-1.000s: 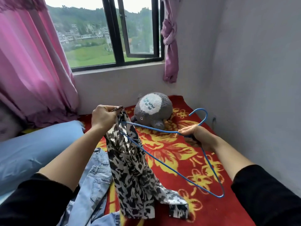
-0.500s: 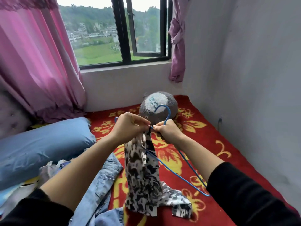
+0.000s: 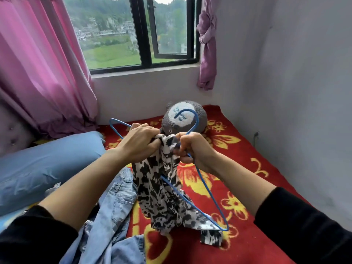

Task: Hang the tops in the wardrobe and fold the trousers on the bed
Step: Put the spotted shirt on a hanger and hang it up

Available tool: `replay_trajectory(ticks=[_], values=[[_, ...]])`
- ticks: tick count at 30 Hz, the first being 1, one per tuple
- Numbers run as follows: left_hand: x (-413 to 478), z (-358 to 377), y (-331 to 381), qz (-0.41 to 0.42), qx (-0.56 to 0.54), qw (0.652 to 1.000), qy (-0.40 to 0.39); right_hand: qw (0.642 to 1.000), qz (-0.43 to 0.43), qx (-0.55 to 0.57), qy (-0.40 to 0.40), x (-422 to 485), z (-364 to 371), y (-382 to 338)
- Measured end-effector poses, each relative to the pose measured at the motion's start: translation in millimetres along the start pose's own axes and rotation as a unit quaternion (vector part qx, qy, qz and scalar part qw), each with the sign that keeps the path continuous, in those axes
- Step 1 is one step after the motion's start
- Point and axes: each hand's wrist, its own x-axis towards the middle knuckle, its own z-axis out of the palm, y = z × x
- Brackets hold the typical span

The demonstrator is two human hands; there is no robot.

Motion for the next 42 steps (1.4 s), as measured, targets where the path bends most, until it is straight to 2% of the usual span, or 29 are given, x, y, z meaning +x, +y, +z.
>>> replay_trajectory(ticks=[2,4,6,7,9,11,13,15,17,19,21,23,24,26,28,29,30,31,33,35,36,37,39,42], values=[[1,-5,-1,0.027,-0.022,0.999,0.031,0.994,0.011,0.089,-0.059,-1,-10,-3],[1,-8,-7,0.029,-0.049,0.997,0.052,0.995,0.031,0.091,-0.032,4,-29,1],[0,-10,-10,0.032,-0.073,0.995,0.067,0.997,0.048,-0.055,0.028,12,-45,12],[0,-10,-10,0.037,-0.083,0.993,0.073,0.985,0.055,-0.165,0.022,14,-48,17],[1,-9,-6,0.043,-0.098,0.991,0.076,0.941,0.087,-0.322,-0.055,19,-47,36],[3,-12,-2,0.04,-0.114,0.989,0.081,0.921,0.105,-0.365,-0.087,20,-41,51],[2,-19,-1,0.037,-0.127,0.987,0.091,0.939,0.068,-0.331,-0.065,20,-39,55],[-2,-26,-4,0.02,-0.148,0.984,0.101,0.984,0.056,-0.168,-0.01,19,-41,50],[-8,-28,-11,-0.016,-0.172,0.979,0.111,0.997,0.046,-0.041,0.04,19,-43,42],[-13,-25,-19,-0.055,-0.195,0.973,0.114,0.996,0.046,-0.066,0.05,20,-45,34],[-15,-21,-27,-0.089,-0.215,0.966,0.114,0.982,0.067,-0.174,0.014,17,-49,26],[-16,-20,-30,-0.106,-0.241,0.958,0.111,0.939,0.06,-0.337,-0.028,14,-51,19],[-17,-19,-29,-0.106,-0.249,0.957,0.106,0.894,0.046,-0.445,-0.016,16,-52,19],[-18,-19,-22,-0.101,-0.245,0.959,0.096,0.78,0.018,-0.621,0.076,20,-54,23],[-20,-18,-17,-0.101,-0.238,0.961,0.098,0.689,-0.005,-0.704,0.172,24,-59,27],[-21,-18,-18,-0.108,-0.234,0.96,0.106,0.666,-0.004,-0.72,0.196,24,-66,30],[-23,-19,-22,-0.123,-0.228,0.958,0.119,0.658,0.014,-0.723,0.212,22,-75,32],[-26,-20,-29,-0.144,-0.22,0.955,0.136,0.662,0.035,-0.715,0.222,20,-84,33],[-33,-21,-45,-0.192,-0.213,0.943,0.167,0.715,0.085,-0.657,0.224,16,-104,36],[-40,-17,-58,-0.235,-0.223,0.928,0.182,0.814,0.126,-0.516,0.236,12,-111,39],[-42,-14,-62,-0.255,-0.224,0.922,0.184,0.869,0.142,-0.403,0.249,11,-110,39],[-44,-11,-65,-0.271,-0.221,0.919,0.183,0.906,0.16,-0.294,0.258,11,-109,40],[-48,-6,-65,-0.296,-0.214,0.914,0.175,0.932,0.171,-0.155,0.28,18,-109,44],[-51,-1,-59,-0.31,-0.212,0.913,0.162,0.923,0.154,-0.089,0.342,32,-116,47]])
